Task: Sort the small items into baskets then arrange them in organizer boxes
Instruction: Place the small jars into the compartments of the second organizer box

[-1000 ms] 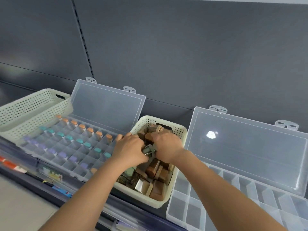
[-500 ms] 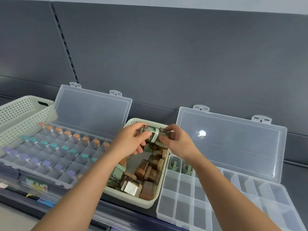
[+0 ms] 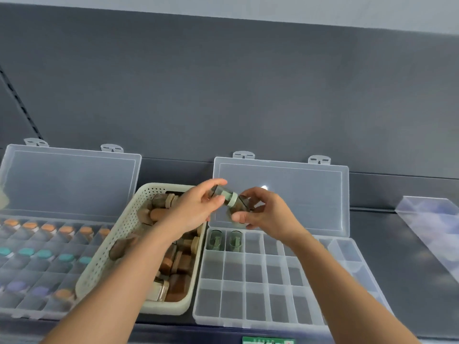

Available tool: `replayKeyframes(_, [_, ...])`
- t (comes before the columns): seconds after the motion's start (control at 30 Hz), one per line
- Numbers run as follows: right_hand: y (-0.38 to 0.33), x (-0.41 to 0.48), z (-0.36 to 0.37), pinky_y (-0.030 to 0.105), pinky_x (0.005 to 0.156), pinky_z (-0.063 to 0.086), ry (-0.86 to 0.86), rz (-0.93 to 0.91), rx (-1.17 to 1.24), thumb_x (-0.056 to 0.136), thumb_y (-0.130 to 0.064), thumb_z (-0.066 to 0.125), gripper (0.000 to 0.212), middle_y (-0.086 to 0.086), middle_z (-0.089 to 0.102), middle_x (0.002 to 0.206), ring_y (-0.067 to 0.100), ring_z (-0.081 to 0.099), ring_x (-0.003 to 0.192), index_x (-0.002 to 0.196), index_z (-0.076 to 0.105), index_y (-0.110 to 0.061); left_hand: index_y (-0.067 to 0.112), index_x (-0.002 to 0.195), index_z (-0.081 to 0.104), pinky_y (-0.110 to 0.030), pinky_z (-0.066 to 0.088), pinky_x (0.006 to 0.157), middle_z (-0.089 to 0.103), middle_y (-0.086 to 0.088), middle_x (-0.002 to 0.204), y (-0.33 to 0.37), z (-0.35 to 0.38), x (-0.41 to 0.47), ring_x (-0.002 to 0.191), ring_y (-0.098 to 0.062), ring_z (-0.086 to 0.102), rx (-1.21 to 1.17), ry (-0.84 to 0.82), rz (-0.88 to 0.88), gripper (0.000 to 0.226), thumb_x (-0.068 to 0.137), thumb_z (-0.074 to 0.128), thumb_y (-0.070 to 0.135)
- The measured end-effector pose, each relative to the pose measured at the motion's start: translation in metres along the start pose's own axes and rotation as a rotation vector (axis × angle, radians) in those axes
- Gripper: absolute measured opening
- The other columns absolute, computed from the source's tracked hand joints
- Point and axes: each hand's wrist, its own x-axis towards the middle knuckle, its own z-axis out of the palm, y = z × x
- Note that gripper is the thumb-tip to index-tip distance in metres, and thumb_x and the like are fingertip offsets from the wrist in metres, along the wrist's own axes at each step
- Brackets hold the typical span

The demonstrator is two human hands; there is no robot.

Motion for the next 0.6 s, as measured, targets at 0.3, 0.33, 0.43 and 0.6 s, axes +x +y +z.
replayKeyframes(0.3, [0.031,-0.028,-0.042,0.016,0.049,0.036,0.154,0.105,-0.435,0.059,-0.048,0.085,0.049,-0.011,0.052,0.058,0.006,0.048,0.052,0.092,0.054,-0.03,0.044,0.139,0.039,-0.021,0.037,0.073,0.048,0.014,0.109,0.008,0.048,0.007,0.09,-0.002,0.048,0.461,-0.197,0.18,0.044,0.096,0.047,0.036])
replayKeyframes(0.33, [0.034,-0.031,-0.044,0.016,0.048,0.034,0.154,0.112,-0.489,0.06,-0.048,0.085,0.048,-0.011,0.052,0.059,0.005,0.047,0.051,0.092,0.053,-0.031,0.043,0.139,0.037,-0.023,0.04,0.073,0.048,0.013,0.11,0.009,0.053,0.006,0.093,-0.005,0.049,0.521,-0.225,0.199,0.045,0.096,0.047,0.036])
replayKeyframes(0.43, [0.039,-0.037,-0.045,0.019,0.049,0.035,0.124,0.137,-0.592,0.062,-0.047,0.083,0.049,-0.011,0.054,0.061,0.004,0.049,0.054,0.097,0.053,-0.03,0.039,0.139,0.032,-0.03,0.045,0.077,0.054,0.011,0.121,0.008,0.062,0.004,0.103,-0.013,0.053,0.679,-0.224,0.251,0.05,0.092,0.05,0.043])
replayKeyframes(0.6, [0.045,-0.04,-0.047,0.02,0.054,0.039,0.065,0.179,-0.696,0.069,-0.046,0.077,0.045,-0.014,0.054,0.064,0.007,0.055,0.063,0.106,0.058,-0.03,0.032,0.117,0.041,-0.029,0.044,0.07,0.06,0.01,0.106,0.003,0.068,0.004,0.091,-0.012,0.055,0.727,-0.21,0.262,0.044,0.082,0.061,0.048])
